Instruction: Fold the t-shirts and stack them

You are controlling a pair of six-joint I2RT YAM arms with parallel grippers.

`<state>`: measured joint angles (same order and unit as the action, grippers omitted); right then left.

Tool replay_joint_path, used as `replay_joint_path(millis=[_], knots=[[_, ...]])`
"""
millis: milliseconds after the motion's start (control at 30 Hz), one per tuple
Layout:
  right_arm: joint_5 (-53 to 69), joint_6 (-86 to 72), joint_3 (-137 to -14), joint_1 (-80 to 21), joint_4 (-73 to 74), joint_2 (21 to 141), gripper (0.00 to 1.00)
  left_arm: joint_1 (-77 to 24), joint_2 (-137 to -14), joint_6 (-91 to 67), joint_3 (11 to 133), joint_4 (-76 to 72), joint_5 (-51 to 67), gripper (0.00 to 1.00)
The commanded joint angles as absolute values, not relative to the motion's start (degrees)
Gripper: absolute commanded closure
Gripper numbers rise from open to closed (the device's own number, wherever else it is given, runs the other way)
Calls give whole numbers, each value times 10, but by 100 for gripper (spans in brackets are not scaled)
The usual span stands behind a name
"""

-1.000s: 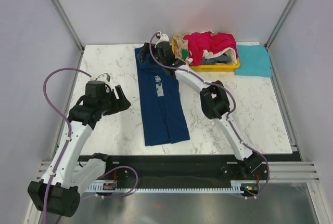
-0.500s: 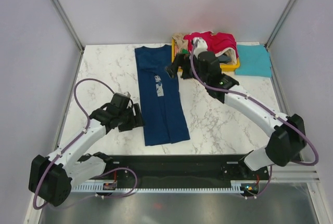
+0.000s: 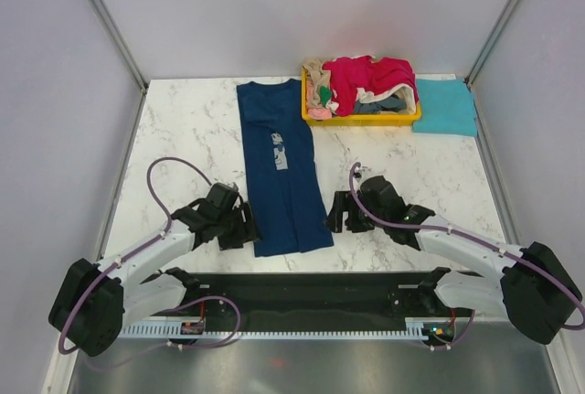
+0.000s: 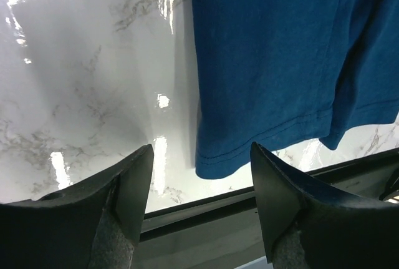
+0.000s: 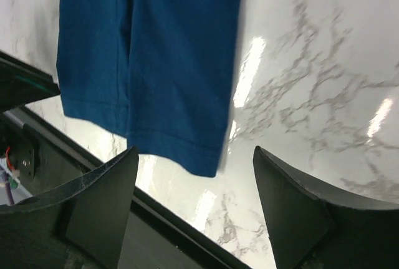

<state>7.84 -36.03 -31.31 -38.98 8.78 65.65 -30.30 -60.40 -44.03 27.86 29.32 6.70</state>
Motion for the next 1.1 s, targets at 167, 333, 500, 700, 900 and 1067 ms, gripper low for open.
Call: replay_joint_path(millis=[167, 333, 500, 700, 900, 1067], knots=[[103, -434, -235, -454, -23, 664, 30, -337, -609, -499, 236, 222, 80, 32], [97, -446, -216, -463, -55, 678, 39, -349, -606, -509, 220, 209, 78, 34], [97, -453, -207, -467, -84, 707, 46, -356, -613, -513, 211, 196, 79, 38], [98, -456, -197, -468, -105, 729, 63, -360, -616, -512, 207, 185, 78, 59], [105, -447, -205, -468, -98, 738, 100, -362, -614, -498, 217, 196, 84, 98], [111, -449, -217, -473, -44, 698, 100, -375, -570, -512, 261, 292, 69, 98]])
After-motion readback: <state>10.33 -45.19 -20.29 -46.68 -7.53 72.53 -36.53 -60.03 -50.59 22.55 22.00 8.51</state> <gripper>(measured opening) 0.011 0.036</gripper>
